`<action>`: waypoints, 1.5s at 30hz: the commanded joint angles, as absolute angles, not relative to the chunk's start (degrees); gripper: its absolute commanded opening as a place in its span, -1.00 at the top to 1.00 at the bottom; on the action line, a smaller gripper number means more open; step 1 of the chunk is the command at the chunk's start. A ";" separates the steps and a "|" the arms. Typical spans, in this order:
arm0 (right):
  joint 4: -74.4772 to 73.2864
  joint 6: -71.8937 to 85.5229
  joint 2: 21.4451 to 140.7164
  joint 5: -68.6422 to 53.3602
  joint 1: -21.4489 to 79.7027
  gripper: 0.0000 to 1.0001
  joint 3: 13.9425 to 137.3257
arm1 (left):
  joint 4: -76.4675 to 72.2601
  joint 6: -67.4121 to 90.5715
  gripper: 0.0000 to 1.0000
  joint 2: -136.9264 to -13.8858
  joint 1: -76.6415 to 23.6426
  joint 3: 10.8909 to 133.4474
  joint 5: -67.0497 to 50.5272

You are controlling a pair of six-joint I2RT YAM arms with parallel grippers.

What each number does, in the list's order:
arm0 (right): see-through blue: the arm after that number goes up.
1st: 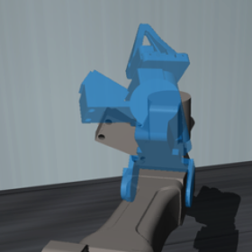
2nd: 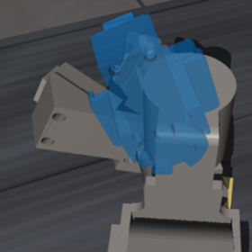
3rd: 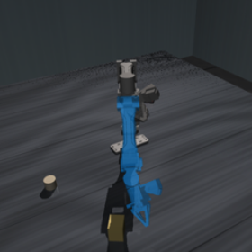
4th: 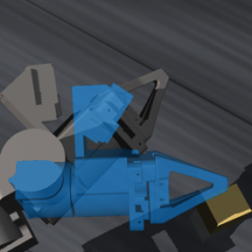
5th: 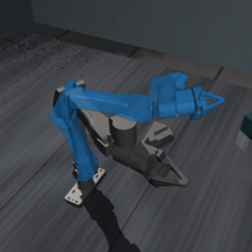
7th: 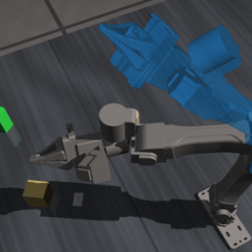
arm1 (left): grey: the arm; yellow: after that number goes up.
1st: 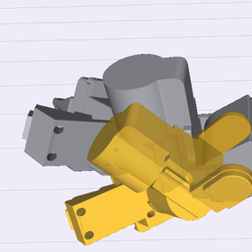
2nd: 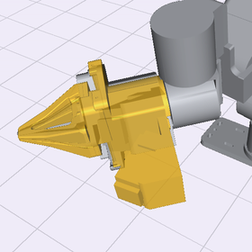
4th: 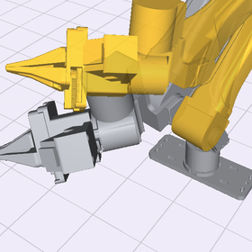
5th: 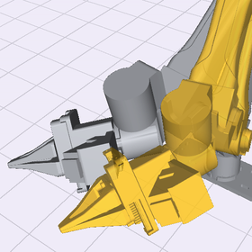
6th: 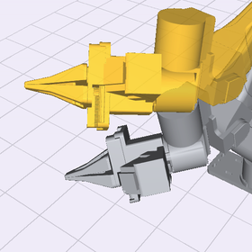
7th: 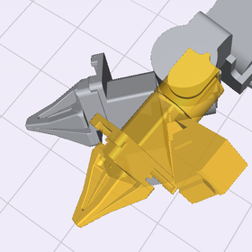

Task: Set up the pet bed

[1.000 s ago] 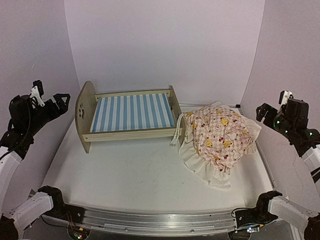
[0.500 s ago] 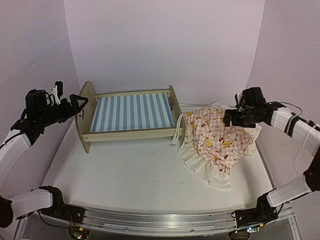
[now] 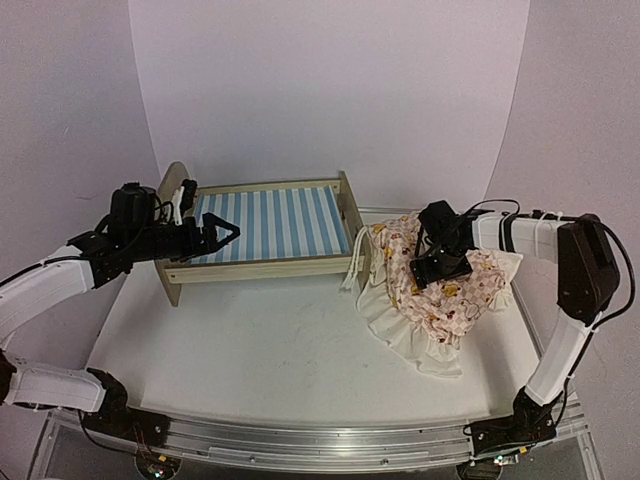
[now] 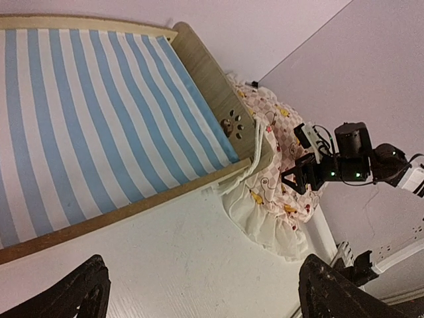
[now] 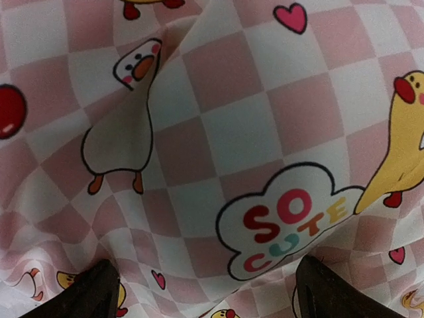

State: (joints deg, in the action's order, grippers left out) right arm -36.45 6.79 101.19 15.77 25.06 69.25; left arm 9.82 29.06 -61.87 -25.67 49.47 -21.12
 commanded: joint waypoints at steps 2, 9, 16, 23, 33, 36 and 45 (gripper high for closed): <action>-31.65 8.84 101.69 13.16 26.70 -0.71 65.25 | 3.61 30.88 -0.99 -65.57 -30.91 50.80 -19.06; -29.27 13.85 94.06 -0.18 31.19 0.29 56.73 | -4.36 34.15 -0.92 -73.76 -39.63 50.57 -16.90; -19.22 25.03 85.93 -28.90 42.93 0.47 55.14 | -14.24 37.04 -0.90 -80.69 -48.27 49.13 -11.79; -28.67 28.64 75.96 -5.51 45.21 -0.47 64.43 | -20.07 38.42 -0.90 -82.96 -52.39 44.77 -9.65; -40.17 27.31 69.21 5.98 19.78 -0.73 57.02 | -20.19 33.94 -0.86 -96.86 -53.26 51.27 -6.98; -39.34 27.98 69.65 8.04 14.52 -0.81 55.51 | -20.13 31.37 -0.81 -103.17 -53.32 56.42 -6.15; -32.96 27.92 74.06 -5.28 9.84 -0.61 49.09 | -19.59 29.99 -0.67 -117.89 -53.58 65.99 -10.07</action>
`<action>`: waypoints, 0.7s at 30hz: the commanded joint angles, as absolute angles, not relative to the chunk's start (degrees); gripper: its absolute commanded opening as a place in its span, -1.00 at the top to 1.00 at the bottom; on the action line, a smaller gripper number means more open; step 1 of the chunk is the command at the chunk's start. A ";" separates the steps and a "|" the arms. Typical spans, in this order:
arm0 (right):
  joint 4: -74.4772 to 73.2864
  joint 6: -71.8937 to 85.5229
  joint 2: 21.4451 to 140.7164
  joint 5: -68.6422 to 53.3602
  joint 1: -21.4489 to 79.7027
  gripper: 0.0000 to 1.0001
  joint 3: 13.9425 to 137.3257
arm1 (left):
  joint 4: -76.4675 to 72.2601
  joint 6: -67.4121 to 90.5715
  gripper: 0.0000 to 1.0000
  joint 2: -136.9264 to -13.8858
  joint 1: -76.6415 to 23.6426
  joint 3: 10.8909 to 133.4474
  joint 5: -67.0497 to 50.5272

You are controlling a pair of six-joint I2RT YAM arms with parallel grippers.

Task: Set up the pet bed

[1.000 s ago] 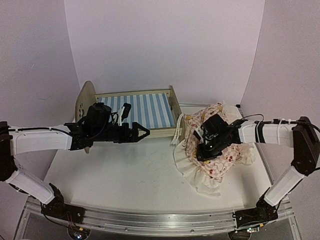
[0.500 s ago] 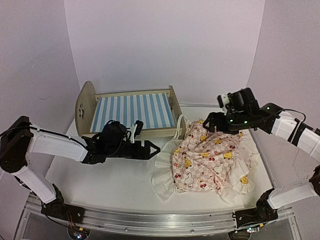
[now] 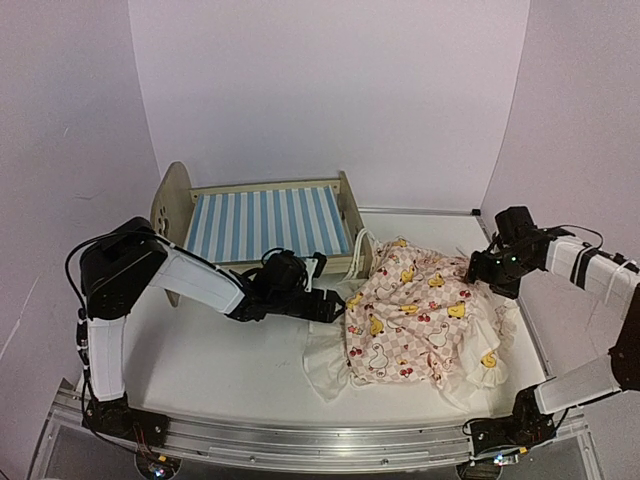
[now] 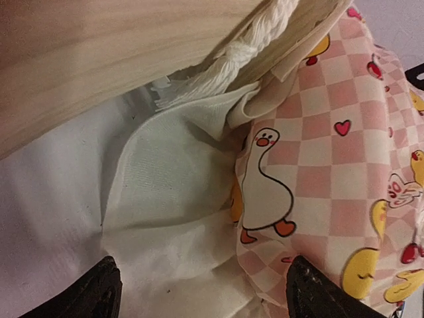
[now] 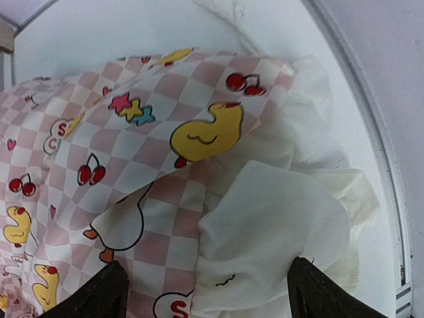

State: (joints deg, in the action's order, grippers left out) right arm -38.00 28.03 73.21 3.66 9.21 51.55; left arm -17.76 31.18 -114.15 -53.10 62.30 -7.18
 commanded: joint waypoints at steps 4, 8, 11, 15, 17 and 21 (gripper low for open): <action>-31.03 26.92 73.42 -10.80 11.67 -0.07 47.34 | -19.50 30.55 -0.33 -119.60 -54.43 66.83 -11.80; -33.16 25.93 67.65 -11.30 11.76 0.66 48.01 | -19.37 29.84 0.46 -116.21 -54.53 64.97 -12.56; -37.17 24.48 63.63 -8.52 11.70 0.82 50.95 | -18.28 28.36 0.99 -110.57 -54.42 62.23 -10.22; -47.20 19.83 63.07 3.46 13.35 0.32 59.47 | -12.78 26.37 1.00 -100.32 -54.40 59.59 -5.12; -52.45 18.12 65.16 14.37 18.83 0.00 64.28 | -8.96 25.65 1.00 -95.81 -54.40 59.15 -1.80; -54.36 12.83 71.83 20.12 38.23 -0.51 70.45 | -1.52 23.68 1.00 -90.58 -54.30 61.46 1.65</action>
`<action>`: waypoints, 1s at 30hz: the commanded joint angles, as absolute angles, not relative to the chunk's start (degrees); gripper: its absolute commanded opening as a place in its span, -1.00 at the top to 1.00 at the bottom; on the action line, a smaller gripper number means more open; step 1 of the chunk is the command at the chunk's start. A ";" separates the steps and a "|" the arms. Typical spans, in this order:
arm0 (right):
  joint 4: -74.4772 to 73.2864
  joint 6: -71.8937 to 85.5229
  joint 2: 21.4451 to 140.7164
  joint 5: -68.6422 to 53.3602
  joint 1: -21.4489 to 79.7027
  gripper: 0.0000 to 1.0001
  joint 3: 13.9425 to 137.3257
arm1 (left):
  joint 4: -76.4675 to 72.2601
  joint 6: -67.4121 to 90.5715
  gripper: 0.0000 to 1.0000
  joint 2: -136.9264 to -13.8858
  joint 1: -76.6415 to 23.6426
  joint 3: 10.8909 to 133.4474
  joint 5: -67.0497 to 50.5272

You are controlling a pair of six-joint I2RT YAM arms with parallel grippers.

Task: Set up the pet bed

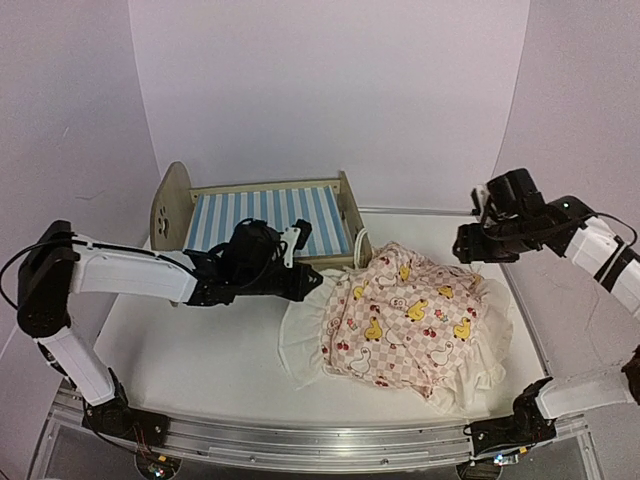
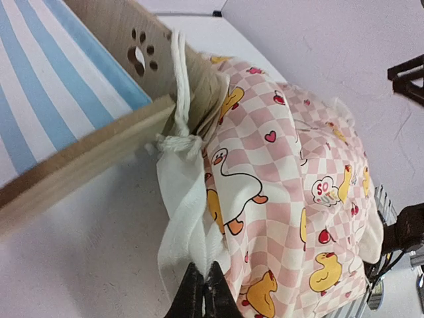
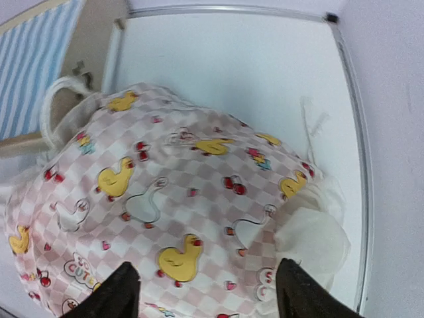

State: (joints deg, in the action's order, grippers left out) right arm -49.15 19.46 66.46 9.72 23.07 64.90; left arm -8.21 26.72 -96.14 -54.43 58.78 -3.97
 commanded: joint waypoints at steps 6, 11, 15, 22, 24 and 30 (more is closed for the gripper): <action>-44.36 1.23 81.47 14.60 61.76 -0.82 72.83 | 3.09 22.68 1.00 -87.81 -54.27 64.51 0.18; -33.00 -2.70 85.91 15.51 69.57 -0.92 71.21 | 3.54 22.85 1.00 -85.77 -53.93 63.82 0.21; -22.12 -3.51 89.33 28.46 74.34 -0.97 66.88 | 3.67 24.08 1.00 -85.02 -53.32 63.10 -1.09; -8.83 -11.41 93.90 45.92 77.67 -0.97 59.07 | 3.75 27.31 1.00 -83.90 -51.56 62.31 -5.44; -9.68 -12.81 96.48 48.37 78.59 -0.97 60.18 | 3.78 27.90 1.00 -83.77 -51.02 62.26 -6.65; -11.54 -6.46 106.69 54.43 78.98 -0.97 64.12 | 3.75 28.91 1.00 -83.78 -50.04 62.51 -8.72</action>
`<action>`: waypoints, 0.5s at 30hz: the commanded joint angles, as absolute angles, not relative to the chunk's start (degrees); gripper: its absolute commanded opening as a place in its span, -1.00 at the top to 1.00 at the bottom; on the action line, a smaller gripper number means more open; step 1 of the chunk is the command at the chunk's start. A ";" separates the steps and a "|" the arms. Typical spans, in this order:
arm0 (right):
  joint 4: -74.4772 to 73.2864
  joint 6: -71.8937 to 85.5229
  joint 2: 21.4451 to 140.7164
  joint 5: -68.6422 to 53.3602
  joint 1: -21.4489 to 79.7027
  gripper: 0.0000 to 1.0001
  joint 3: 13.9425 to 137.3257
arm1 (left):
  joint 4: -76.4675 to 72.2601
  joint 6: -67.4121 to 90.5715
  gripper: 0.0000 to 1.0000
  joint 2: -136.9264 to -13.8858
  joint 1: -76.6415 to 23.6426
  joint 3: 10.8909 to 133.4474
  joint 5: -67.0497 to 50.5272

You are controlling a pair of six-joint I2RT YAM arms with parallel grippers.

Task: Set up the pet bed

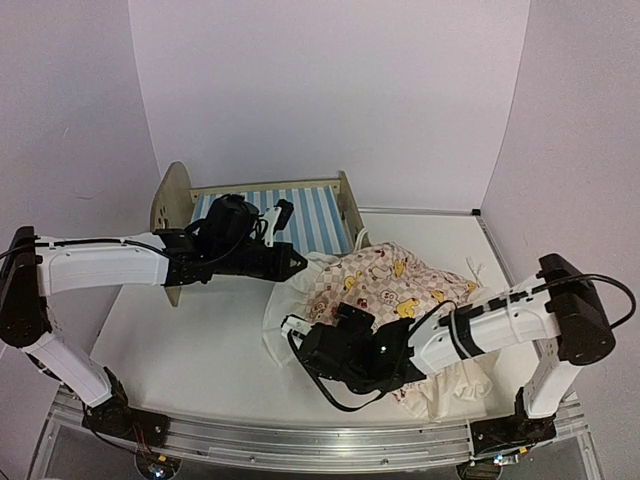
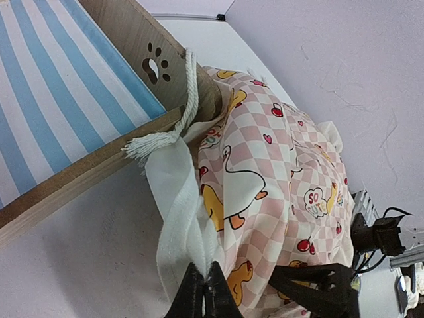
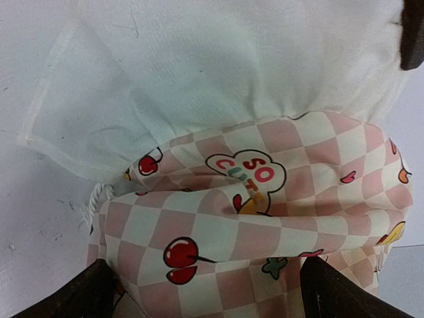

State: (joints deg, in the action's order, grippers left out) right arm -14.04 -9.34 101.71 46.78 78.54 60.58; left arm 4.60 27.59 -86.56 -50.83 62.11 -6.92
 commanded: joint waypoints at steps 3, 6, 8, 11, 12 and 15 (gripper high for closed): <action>-11.60 -6.76 109.78 57.26 78.93 -0.97 64.35 | 3.77 28.95 1.00 -83.83 -49.51 62.42 -9.49; -11.66 -6.87 111.52 57.65 78.84 -0.97 64.66 | 3.76 28.80 1.00 -84.00 -49.15 62.65 -10.47; -11.56 -6.56 113.00 60.45 78.35 -0.80 65.28 | 3.87 28.53 1.00 -83.91 -48.97 62.81 -10.89; -11.34 -7.24 113.31 62.30 78.01 0.50 67.06 | 4.04 28.12 1.00 -83.45 -48.80 62.67 -11.79; -11.35 -7.12 112.16 61.68 78.12 0.87 67.48 | 4.38 27.83 1.00 -83.24 -48.63 62.68 -12.05; -12.83 -4.89 102.98 51.66 78.09 1.00 65.97 | 5.96 27.31 1.00 -81.85 -47.84 62.49 -12.31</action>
State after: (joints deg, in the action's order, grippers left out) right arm -12.93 -7.64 113.30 58.00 78.41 64.51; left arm 5.21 28.45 -86.32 -49.23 62.11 -11.05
